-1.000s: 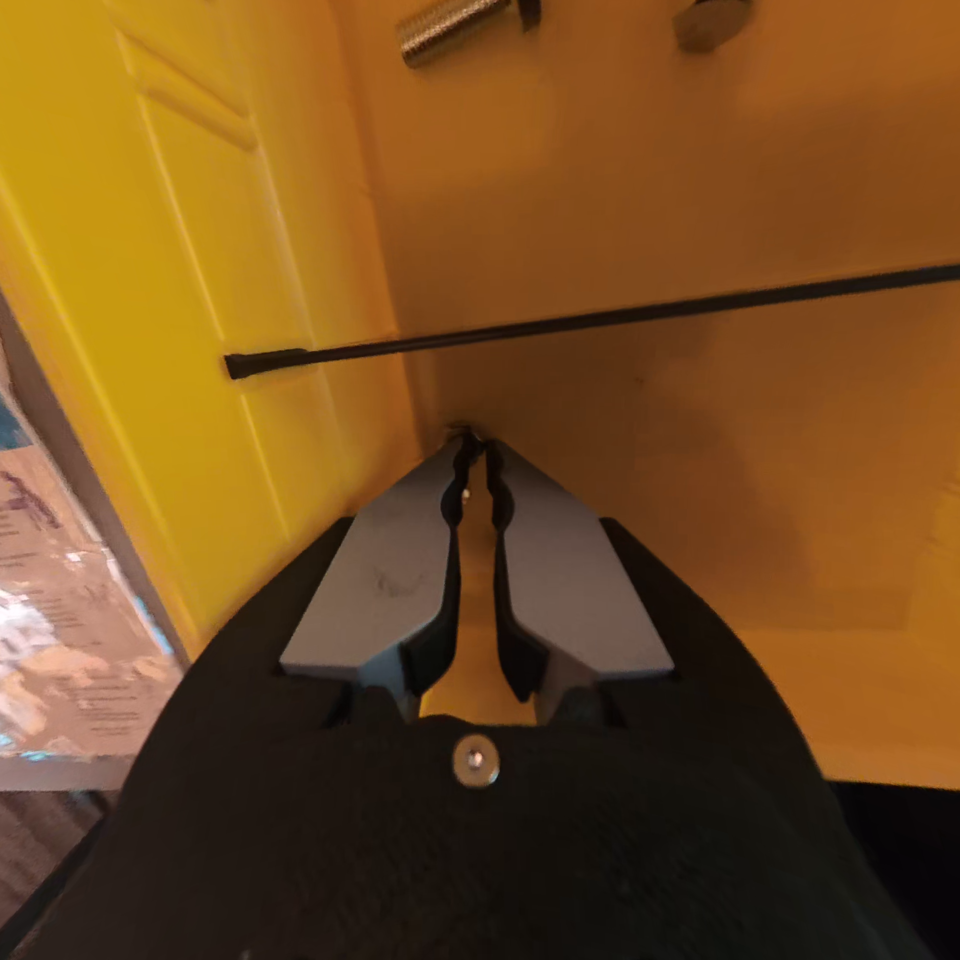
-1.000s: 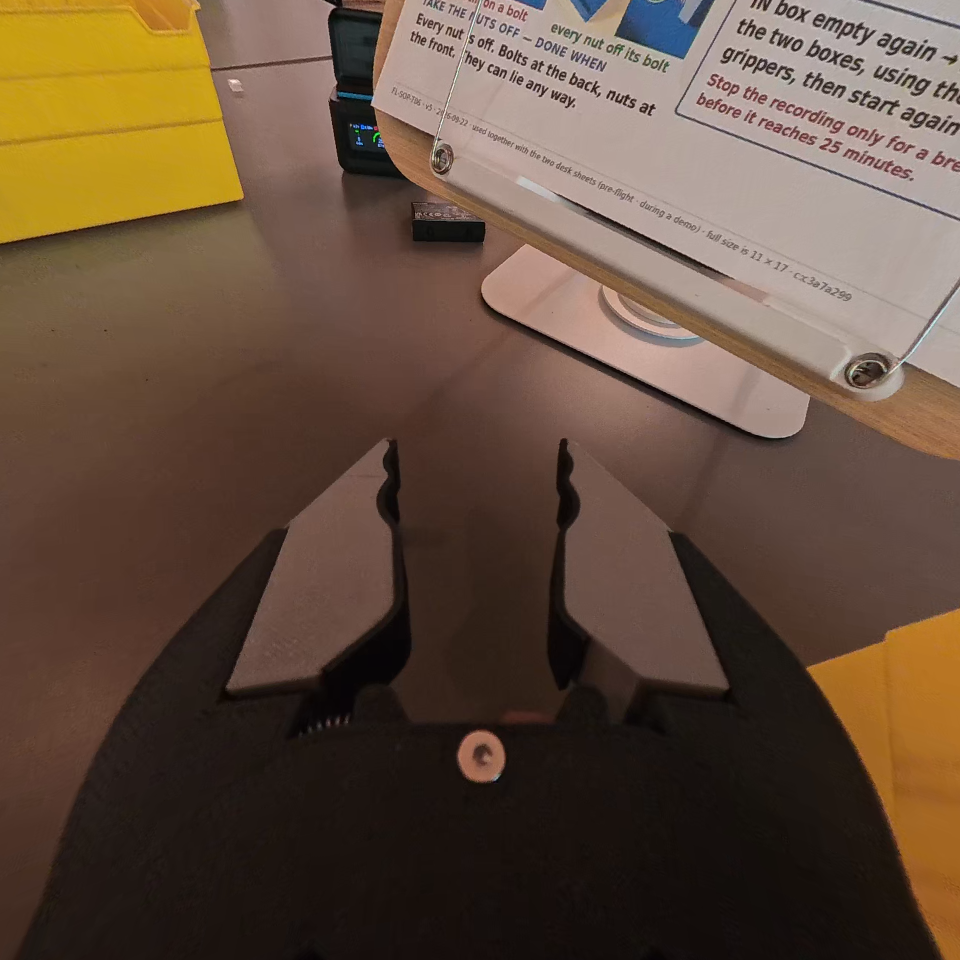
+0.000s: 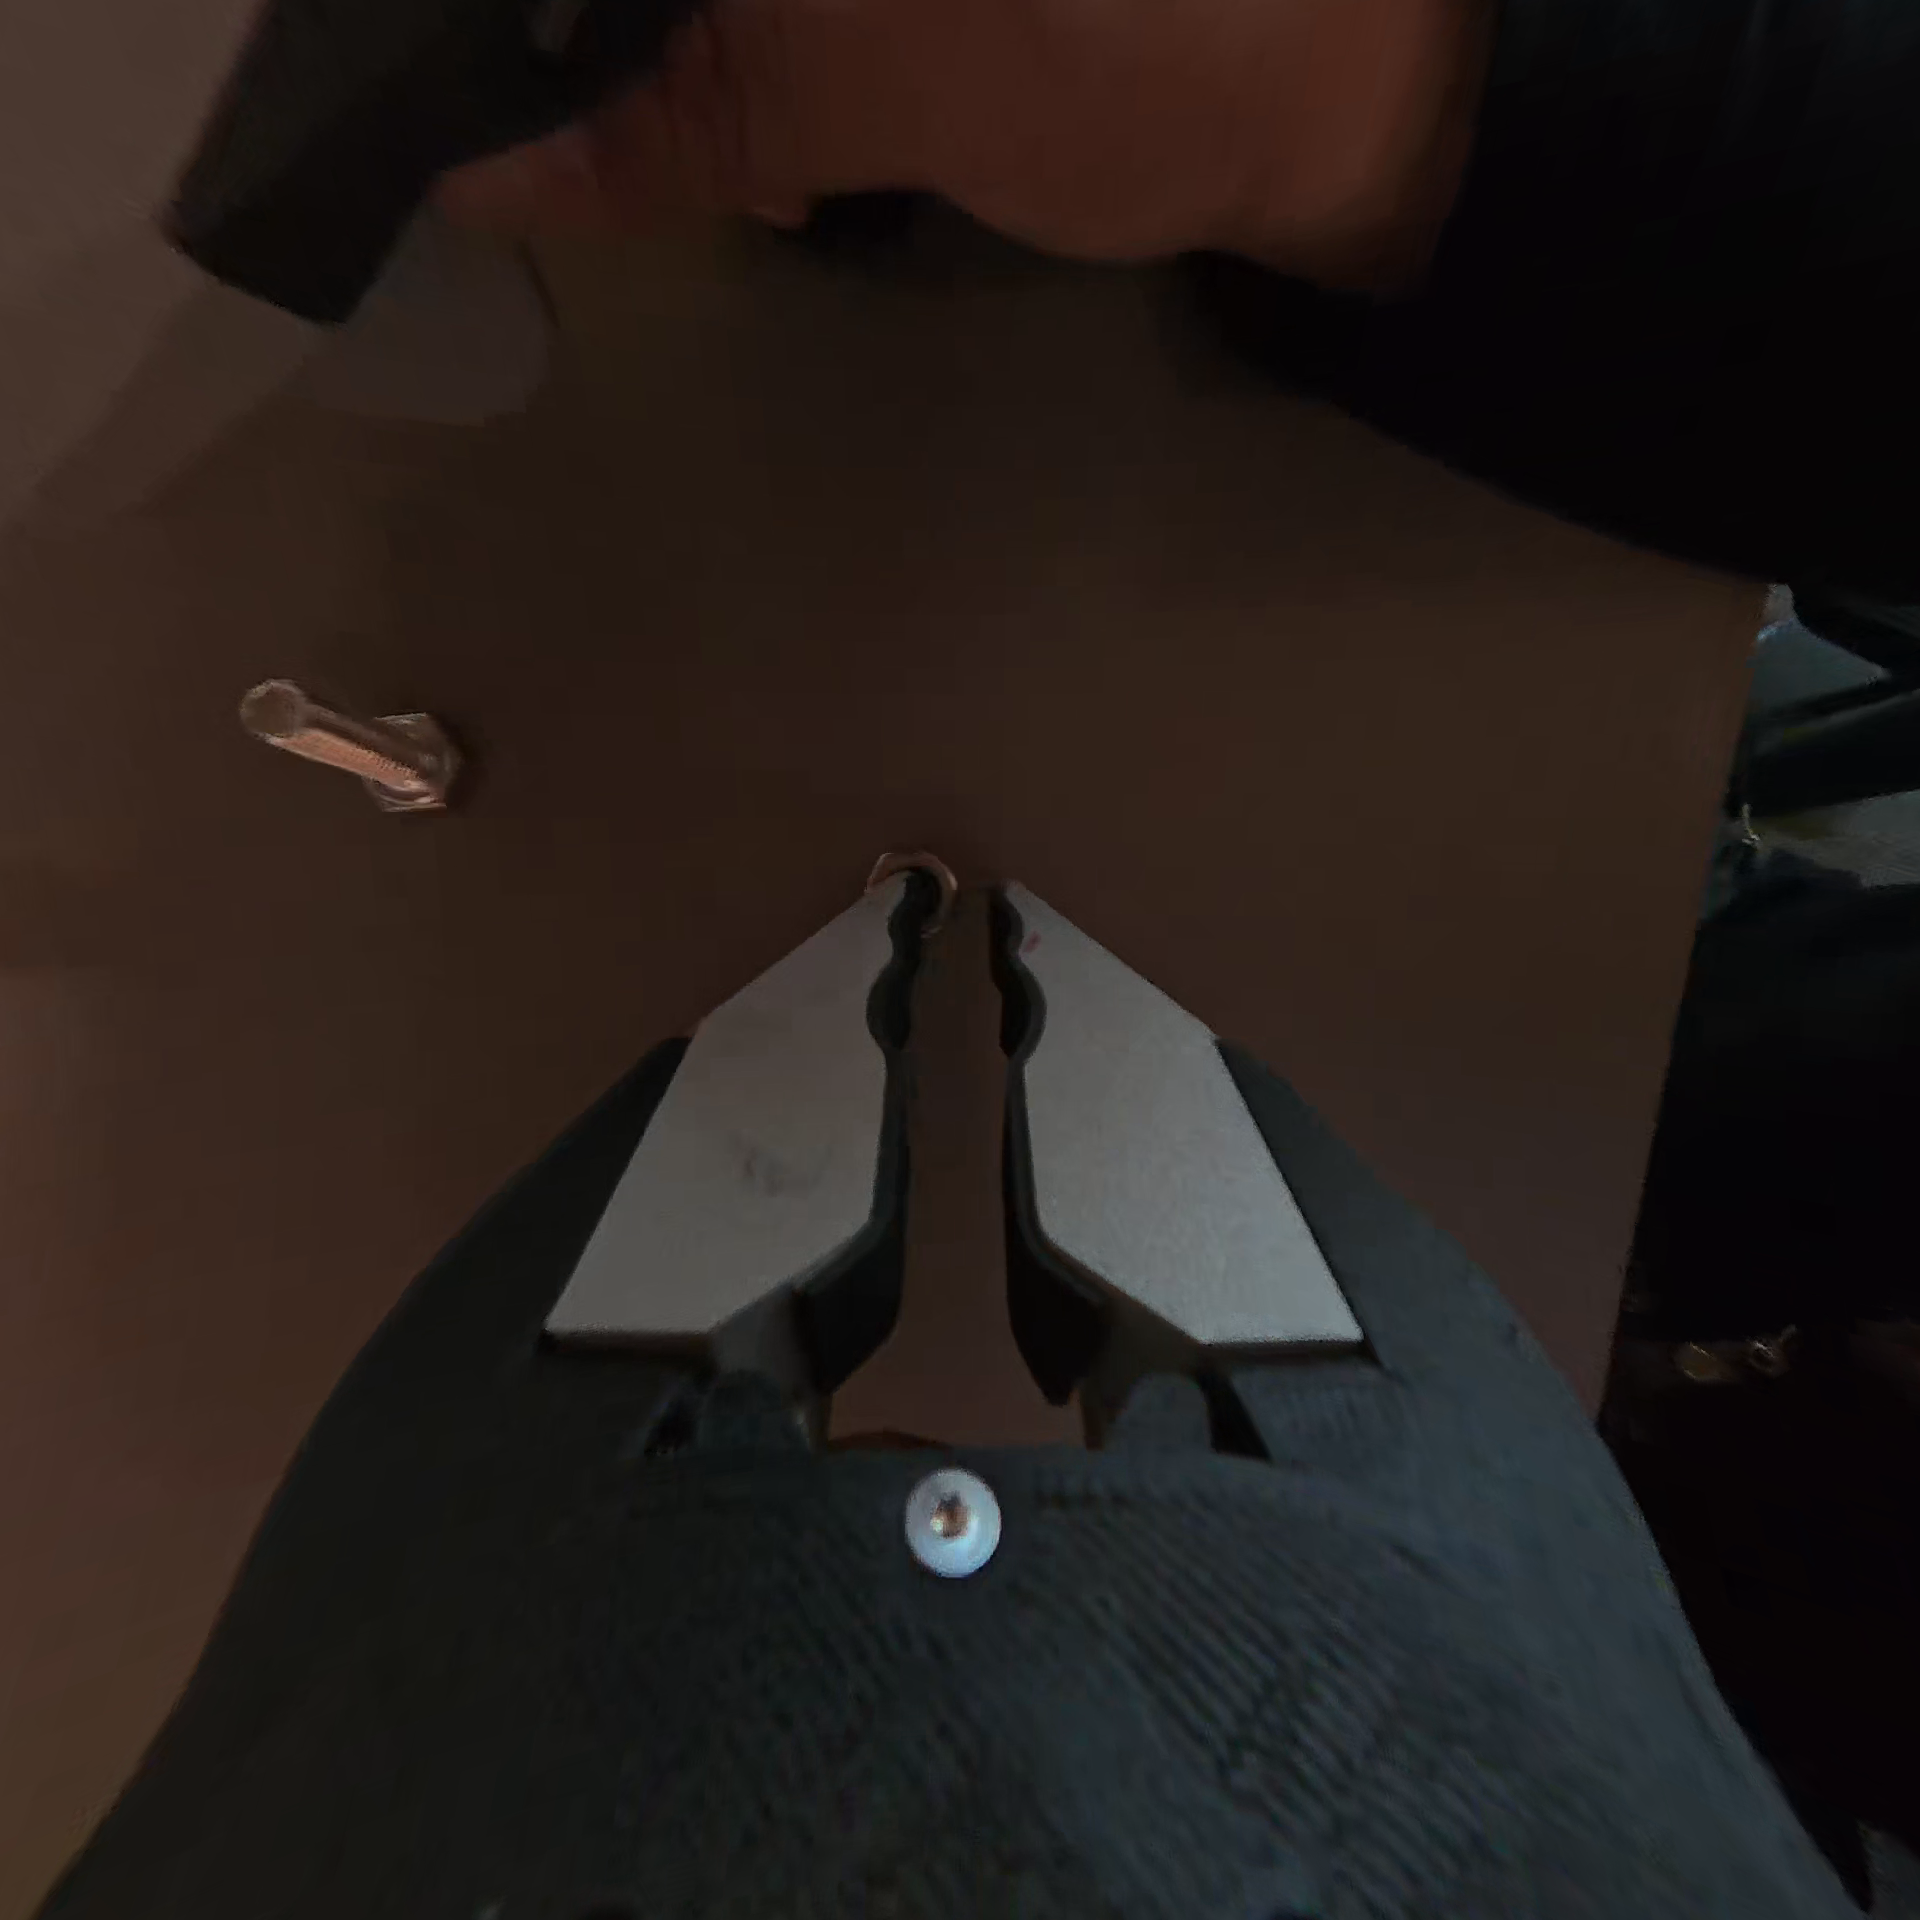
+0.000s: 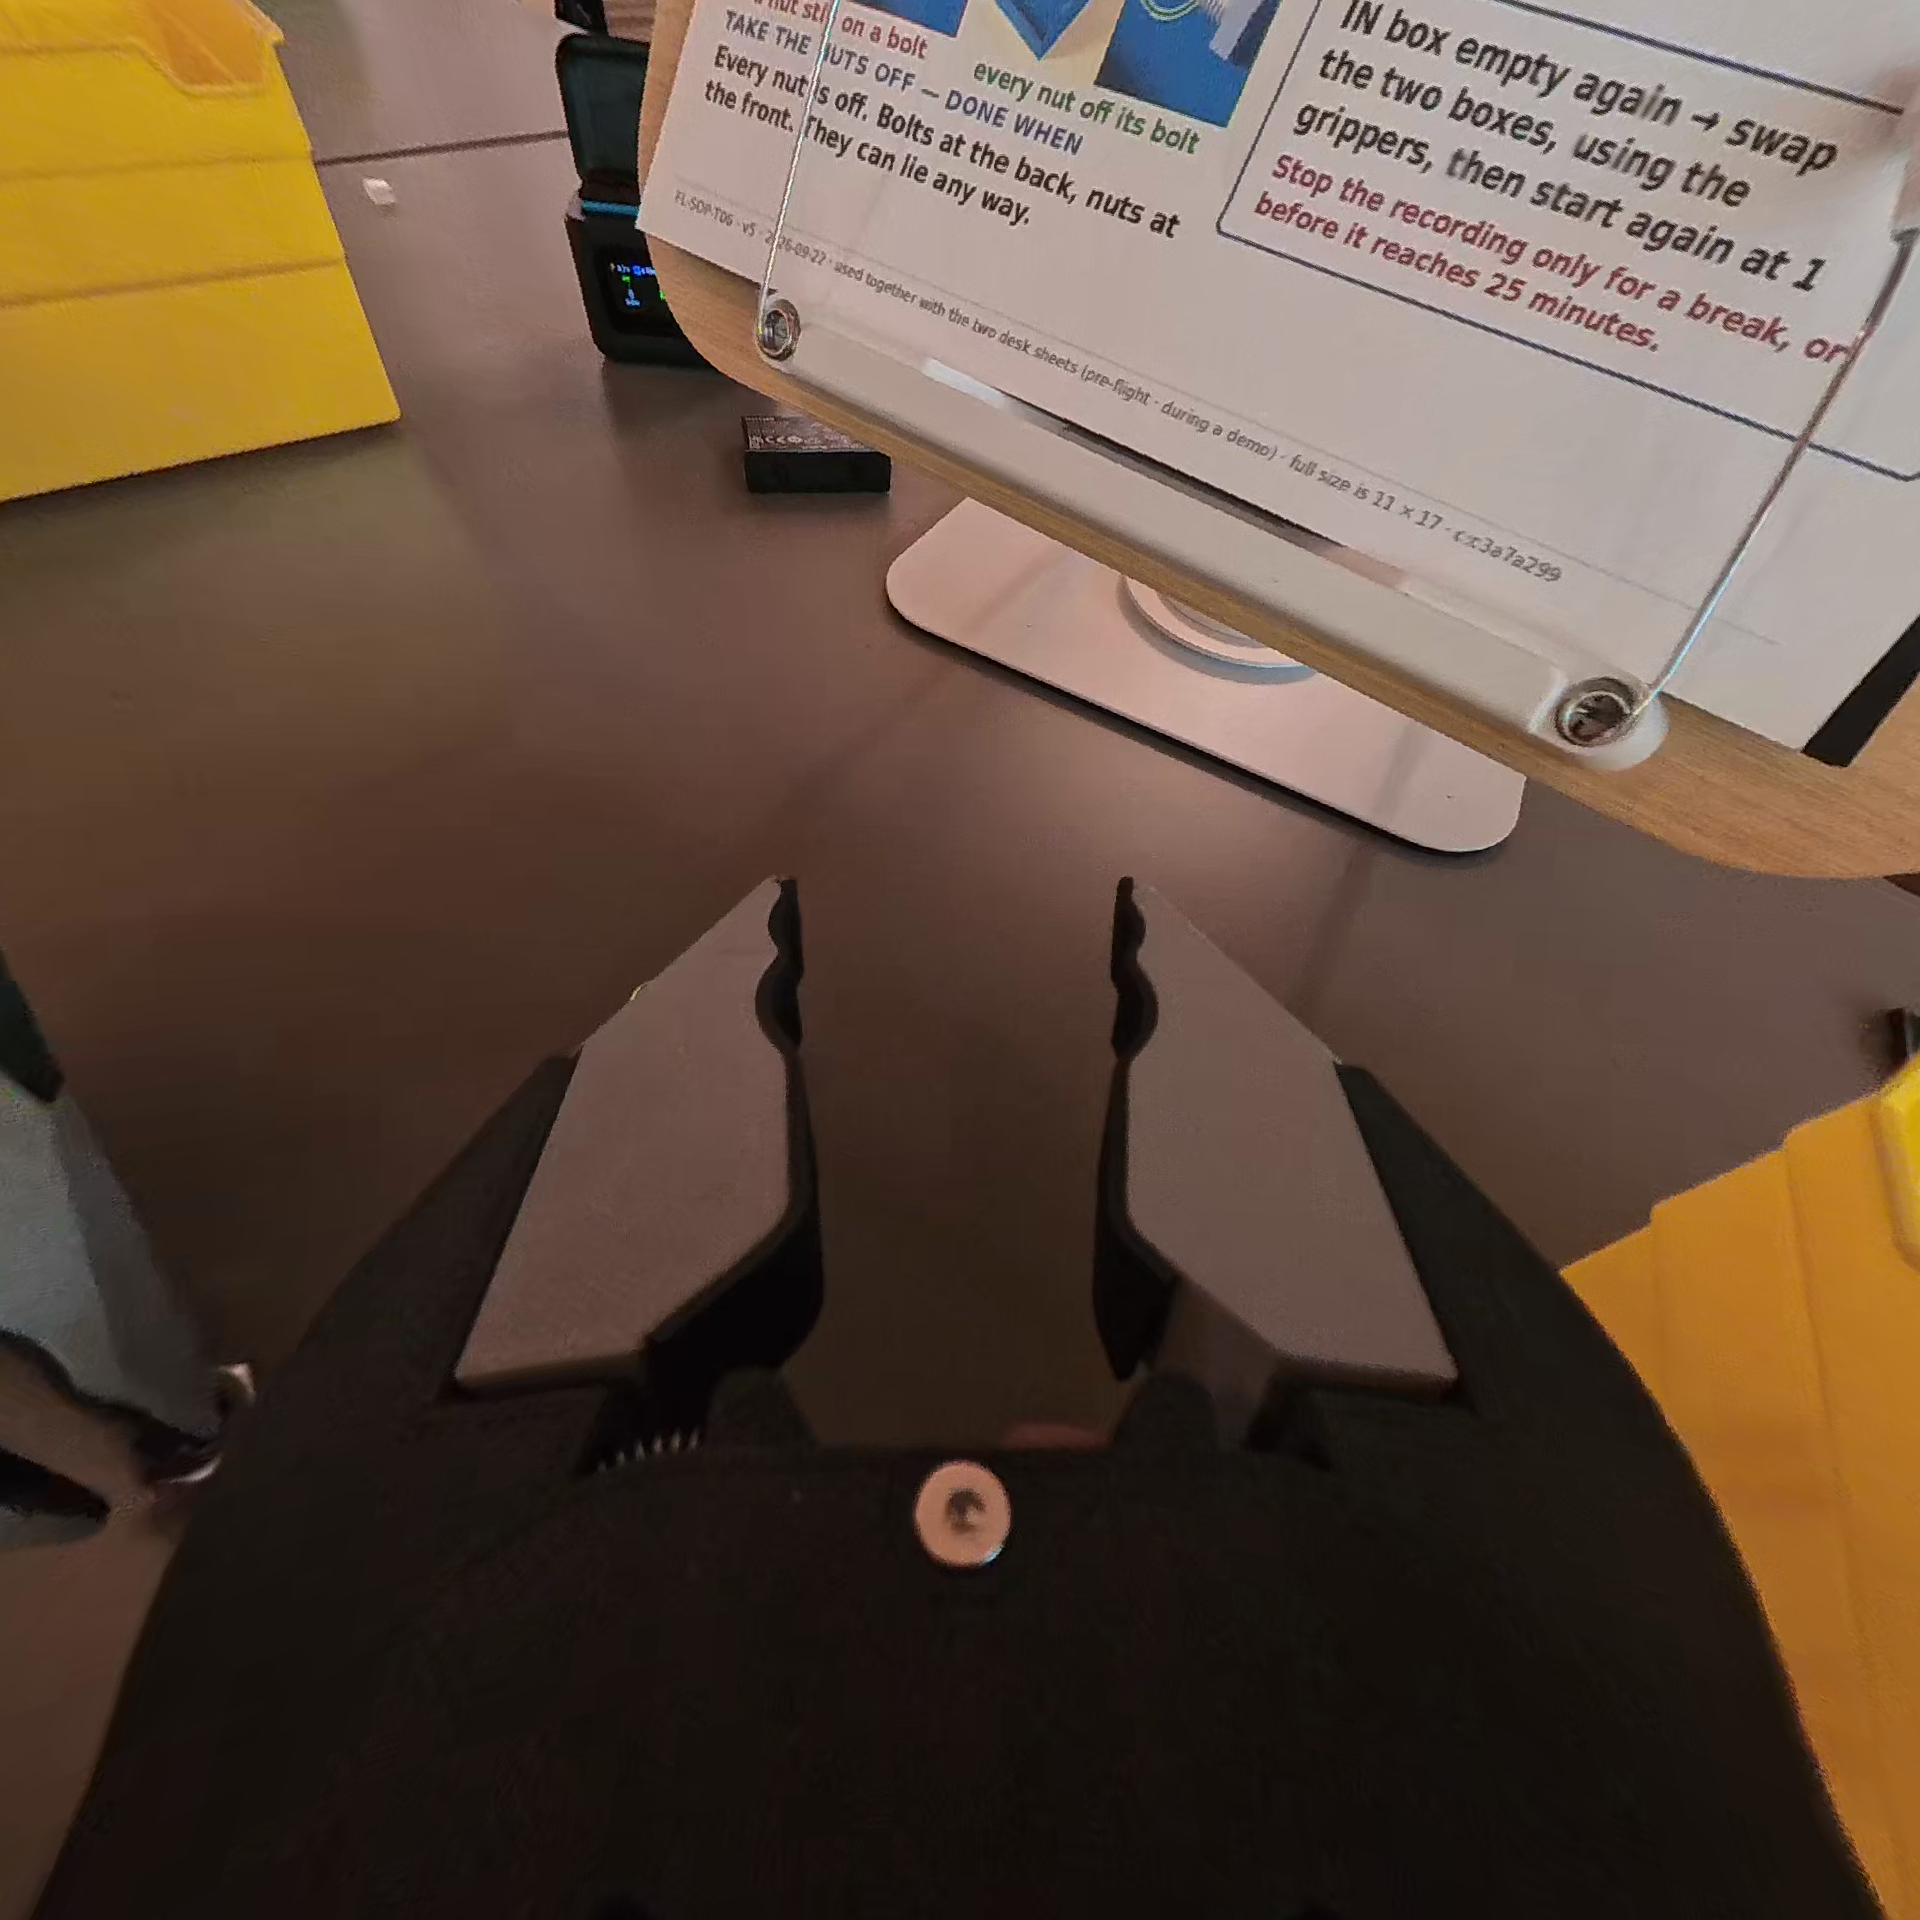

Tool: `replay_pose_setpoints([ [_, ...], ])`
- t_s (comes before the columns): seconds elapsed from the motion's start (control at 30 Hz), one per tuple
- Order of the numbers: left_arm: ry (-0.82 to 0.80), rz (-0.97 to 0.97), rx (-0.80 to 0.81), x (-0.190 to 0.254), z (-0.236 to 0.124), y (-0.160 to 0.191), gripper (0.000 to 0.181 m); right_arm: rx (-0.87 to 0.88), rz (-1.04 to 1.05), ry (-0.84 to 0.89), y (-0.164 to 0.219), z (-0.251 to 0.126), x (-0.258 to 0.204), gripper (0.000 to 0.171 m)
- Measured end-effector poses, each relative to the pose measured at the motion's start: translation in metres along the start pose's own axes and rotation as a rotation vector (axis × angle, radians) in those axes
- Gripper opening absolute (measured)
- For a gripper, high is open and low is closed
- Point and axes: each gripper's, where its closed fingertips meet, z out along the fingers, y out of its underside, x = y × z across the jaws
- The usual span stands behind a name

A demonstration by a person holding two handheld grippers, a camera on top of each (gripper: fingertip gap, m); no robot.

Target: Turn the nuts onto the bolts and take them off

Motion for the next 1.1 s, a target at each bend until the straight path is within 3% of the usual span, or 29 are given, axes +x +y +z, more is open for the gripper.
replay_pose_setpoints([
  [0.03,0.008,0.005,0.030,-0.001,-0.003,-0.002,0.014,-0.001,-0.006,0.001,0.000,0.001,0.000,0.056],
  [0.2,0.383,0.018,0.356,0.027,-0.042,-0.025,0.022,-0.016,0.020,0.000,0.002,0.006,0.001,0.056],
  [0.37,0.191,-0.105,0.445,-0.038,-0.039,-0.013,0.023,0.015,0.054,-0.017,-0.003,0.004,-0.004,0.056],
  [0.63,0.146,-0.302,0.900,-0.076,-0.104,-0.037,0.021,0.065,0.102,-0.021,-0.008,-0.004,-0.008,0.065],
  [0.9,-0.062,-0.372,0.835,-0.117,-0.093,-0.013,0.036,0.196,0.156,-0.251,-0.029,-0.017,-0.044,0.071],
  [1.1,-0.146,-0.364,0.842,-0.126,-0.099,-0.009,0.030,0.218,0.063,-0.211,-0.037,-0.028,-0.046,0.075],
])
